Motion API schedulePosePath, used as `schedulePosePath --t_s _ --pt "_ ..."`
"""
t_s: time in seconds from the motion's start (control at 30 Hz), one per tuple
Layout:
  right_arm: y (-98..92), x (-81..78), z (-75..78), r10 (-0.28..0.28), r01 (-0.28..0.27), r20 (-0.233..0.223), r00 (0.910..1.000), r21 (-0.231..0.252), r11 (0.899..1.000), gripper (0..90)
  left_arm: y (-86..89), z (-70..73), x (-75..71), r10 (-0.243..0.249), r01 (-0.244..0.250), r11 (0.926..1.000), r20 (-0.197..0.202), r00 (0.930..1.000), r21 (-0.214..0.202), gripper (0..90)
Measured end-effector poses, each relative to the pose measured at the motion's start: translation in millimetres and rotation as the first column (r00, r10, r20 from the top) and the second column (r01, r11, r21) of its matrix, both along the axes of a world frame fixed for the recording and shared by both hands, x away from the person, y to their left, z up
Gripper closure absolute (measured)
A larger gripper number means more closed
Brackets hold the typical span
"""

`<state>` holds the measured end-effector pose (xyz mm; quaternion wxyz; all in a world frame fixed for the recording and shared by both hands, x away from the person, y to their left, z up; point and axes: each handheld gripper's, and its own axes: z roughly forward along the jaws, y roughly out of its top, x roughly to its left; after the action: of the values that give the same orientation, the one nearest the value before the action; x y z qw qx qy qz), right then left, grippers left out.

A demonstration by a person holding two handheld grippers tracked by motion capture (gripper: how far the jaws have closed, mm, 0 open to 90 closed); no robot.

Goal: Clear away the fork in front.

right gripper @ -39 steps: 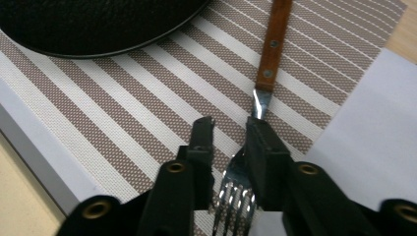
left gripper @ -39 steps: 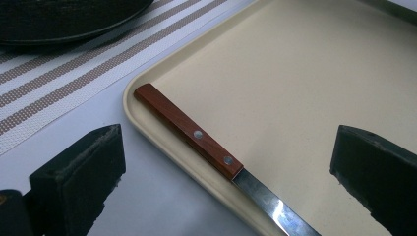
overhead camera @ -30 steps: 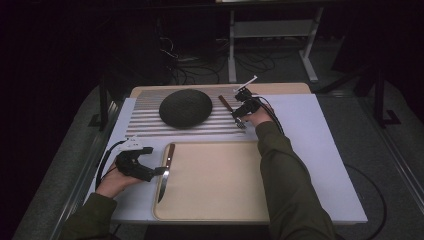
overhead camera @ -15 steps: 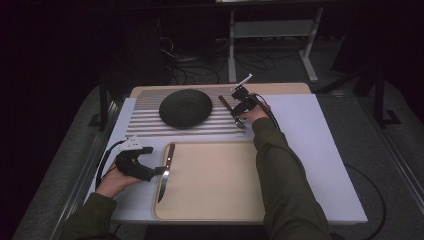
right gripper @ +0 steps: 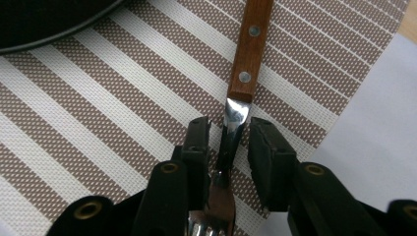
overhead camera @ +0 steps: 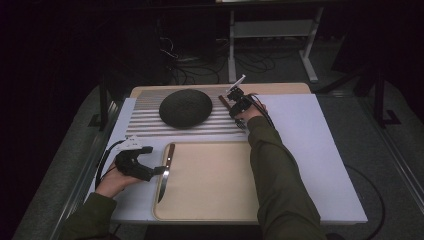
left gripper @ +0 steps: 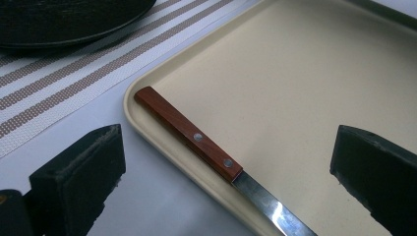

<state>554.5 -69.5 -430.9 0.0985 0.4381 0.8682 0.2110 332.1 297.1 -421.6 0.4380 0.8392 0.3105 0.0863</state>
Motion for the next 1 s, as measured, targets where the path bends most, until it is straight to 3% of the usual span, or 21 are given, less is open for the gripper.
schedulePosePath --t_s 0.53,1.0 --pt "0.1 1.7 -2.4 -0.008 0.008 -0.007 0.9999 0.007 1.0 79.5 -0.5 -0.2 0.0 -0.002 0.002 1.0 -0.001 1.0 0.003 0.0" --pt "0.6 0.9 -1.8 -0.024 0.024 -0.006 0.9997 0.002 1.0 81.2 -0.2 -0.3 0.0 -0.002 0.002 1.0 -0.001 1.0 0.0 0.0"
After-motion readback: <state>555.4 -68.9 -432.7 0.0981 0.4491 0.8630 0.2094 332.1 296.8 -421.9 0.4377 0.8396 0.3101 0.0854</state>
